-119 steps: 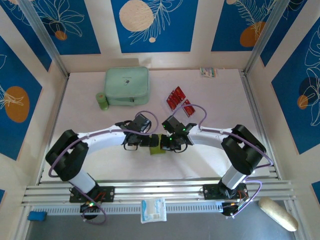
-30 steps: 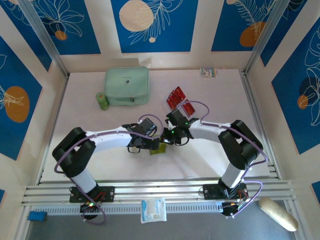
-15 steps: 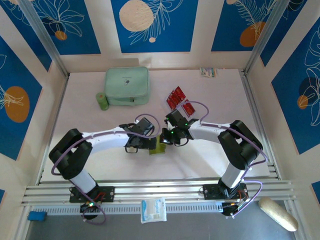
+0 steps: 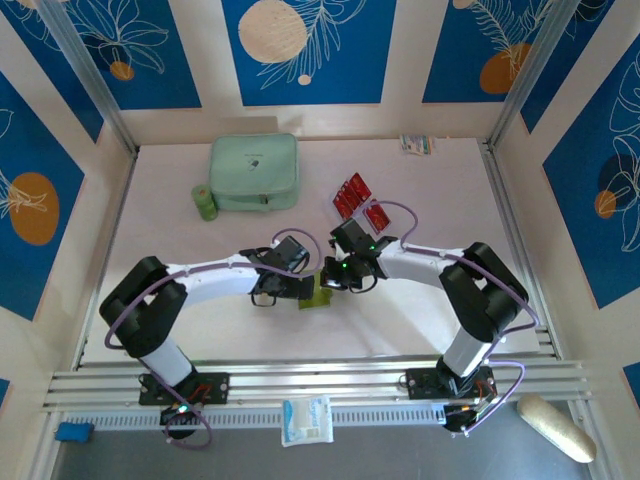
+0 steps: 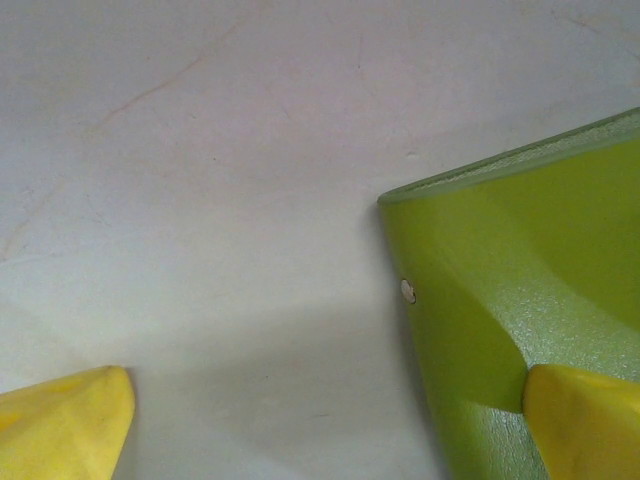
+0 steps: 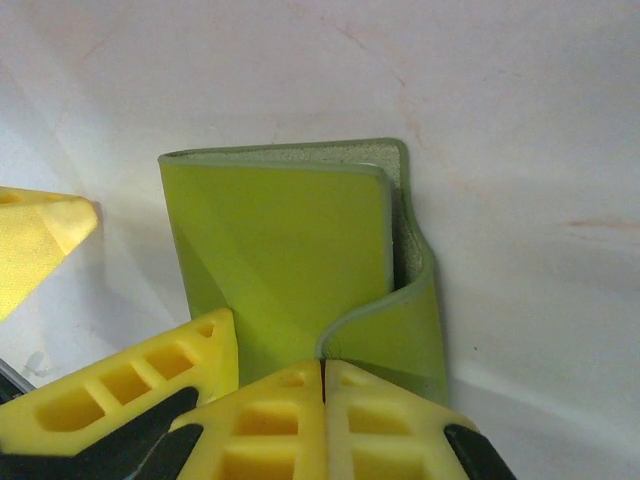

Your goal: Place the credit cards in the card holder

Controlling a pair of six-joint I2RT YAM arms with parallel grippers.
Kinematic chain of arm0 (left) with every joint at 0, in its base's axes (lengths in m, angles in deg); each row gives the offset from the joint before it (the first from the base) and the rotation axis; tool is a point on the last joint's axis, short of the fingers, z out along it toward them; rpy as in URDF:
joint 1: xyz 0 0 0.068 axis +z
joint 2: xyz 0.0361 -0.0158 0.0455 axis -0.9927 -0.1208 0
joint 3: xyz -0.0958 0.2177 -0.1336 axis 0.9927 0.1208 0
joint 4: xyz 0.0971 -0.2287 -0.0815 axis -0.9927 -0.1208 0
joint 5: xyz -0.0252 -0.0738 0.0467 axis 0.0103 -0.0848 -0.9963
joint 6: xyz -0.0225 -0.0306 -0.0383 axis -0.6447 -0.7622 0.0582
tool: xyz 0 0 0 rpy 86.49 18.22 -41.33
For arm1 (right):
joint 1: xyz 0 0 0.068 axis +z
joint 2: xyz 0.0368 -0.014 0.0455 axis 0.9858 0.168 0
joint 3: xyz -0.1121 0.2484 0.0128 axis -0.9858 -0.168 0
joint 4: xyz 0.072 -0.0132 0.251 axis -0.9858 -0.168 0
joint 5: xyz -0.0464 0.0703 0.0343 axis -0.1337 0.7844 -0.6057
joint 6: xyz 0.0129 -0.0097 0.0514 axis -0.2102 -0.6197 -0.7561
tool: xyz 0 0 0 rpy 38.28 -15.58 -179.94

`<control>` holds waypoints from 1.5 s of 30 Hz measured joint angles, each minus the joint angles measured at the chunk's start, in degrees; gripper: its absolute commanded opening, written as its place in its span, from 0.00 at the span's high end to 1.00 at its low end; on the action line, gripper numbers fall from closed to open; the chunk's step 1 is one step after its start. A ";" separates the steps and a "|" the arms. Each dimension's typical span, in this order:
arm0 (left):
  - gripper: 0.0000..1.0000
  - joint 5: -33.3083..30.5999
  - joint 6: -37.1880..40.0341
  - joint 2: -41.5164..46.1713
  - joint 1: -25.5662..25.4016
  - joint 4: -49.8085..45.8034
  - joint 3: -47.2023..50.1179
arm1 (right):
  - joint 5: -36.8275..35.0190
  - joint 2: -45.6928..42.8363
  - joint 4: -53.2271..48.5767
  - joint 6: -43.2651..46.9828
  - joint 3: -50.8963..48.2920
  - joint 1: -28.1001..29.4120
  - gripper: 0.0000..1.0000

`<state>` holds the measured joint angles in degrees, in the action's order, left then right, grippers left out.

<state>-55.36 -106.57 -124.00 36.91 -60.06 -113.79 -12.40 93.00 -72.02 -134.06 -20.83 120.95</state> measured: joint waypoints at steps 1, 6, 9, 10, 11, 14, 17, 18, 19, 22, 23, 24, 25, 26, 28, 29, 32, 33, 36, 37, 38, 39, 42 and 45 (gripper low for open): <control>0.00 -0.07 0.02 -0.11 0.00 0.09 0.00 | -0.20 -0.26 -0.55 0.15 0.20 0.04 1.00; 0.00 -0.24 0.61 -0.26 -0.11 0.46 0.00 | -0.83 -0.74 -2.23 0.42 1.27 0.22 1.00; 0.00 -0.35 1.01 -0.26 -0.11 0.48 -0.04 | -0.92 -0.74 -2.84 0.61 1.70 0.44 1.00; 0.00 -0.35 1.05 -0.26 -0.11 0.48 -0.04 | -1.03 -0.74 -3.04 0.63 1.86 0.57 1.00; 0.00 -0.35 1.05 -0.28 -0.11 0.48 -0.04 | -1.05 -0.74 -3.06 0.63 1.92 0.66 1.00; 0.00 -0.37 1.05 -0.28 -0.15 0.50 -0.04 | -1.25 -0.61 -3.21 0.61 2.12 0.98 1.00; 0.00 -0.35 1.05 -0.33 -0.15 0.59 -0.04 | -1.25 0.31 -3.17 0.61 2.49 1.18 1.00; 0.00 -0.35 1.05 -0.33 -0.15 0.61 -0.04 | -1.20 0.79 -3.04 0.61 2.56 1.25 1.00; 0.00 -0.37 1.05 -0.33 -0.15 0.61 -0.04 | -1.20 1.25 -2.86 0.61 2.58 1.38 1.00; 0.00 -0.37 1.05 -0.33 -0.15 0.63 -0.04 | -1.09 2.21 -2.27 0.61 2.67 1.62 1.00; 0.00 -0.37 1.05 -0.33 -0.15 0.63 -0.04 | -1.05 2.29 -2.10 0.59 2.67 1.66 1.00; 0.00 -0.35 1.05 -0.33 -0.15 0.63 -0.04 | -1.03 2.32 -1.97 0.59 2.67 1.66 1.00; 0.00 -0.37 1.05 -0.33 -0.15 0.63 -0.04 | -1.03 2.32 -1.90 0.59 2.67 1.66 1.00; 0.00 -0.37 1.05 -0.33 -0.15 0.63 -0.04 | -1.03 2.32 -1.84 0.59 2.62 1.66 1.00; 0.00 -0.37 1.03 -0.33 -0.15 0.63 -0.04 | -1.03 2.32 -1.25 0.57 2.25 1.66 1.00; 0.00 -0.37 1.03 -0.33 -0.15 0.63 -0.04 | -1.01 2.32 -0.79 0.55 1.97 1.66 1.00; 0.00 -0.37 1.03 -0.33 -0.15 0.61 -0.04 | -0.70 2.27 0.87 0.20 0.96 1.55 1.00; 0.00 -0.37 1.01 -0.33 -0.15 0.61 -0.04 | -0.33 2.19 1.66 0.00 0.48 1.36 1.00; 0.00 -0.37 1.03 -0.33 -0.15 0.63 -0.04 | 0.81 1.84 4.20 -0.68 -1.14 0.74 1.00; 0.00 -0.37 1.03 -0.33 -0.15 0.63 -0.04 | 1.20 1.79 5.01 -0.94 -1.62 0.55 1.00; 0.00 -0.37 1.03 -0.33 -0.15 0.63 -0.04 | 1.73 1.77 5.88 -1.22 -2.10 0.24 1.00; 0.00 -0.37 1.03 -0.33 -0.15 0.63 -0.04 | 2.36 1.75 6.75 -1.64 -2.62 -0.11 1.00; 0.00 -0.37 1.03 -0.33 -0.15 0.63 -0.04 | 5.09 1.77 9.64 -3.17 -4.28 -1.60 1.00; 0.00 -0.39 1.03 -0.33 -0.22 0.63 -0.04 | 8.22 1.99 12.57 -4.92 -5.81 -3.19 1.00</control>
<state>-55.75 -105.54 -124.33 36.69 -59.42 -113.83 -4.18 94.98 -59.45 -138.97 -26.64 117.76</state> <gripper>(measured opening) 0.998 0.061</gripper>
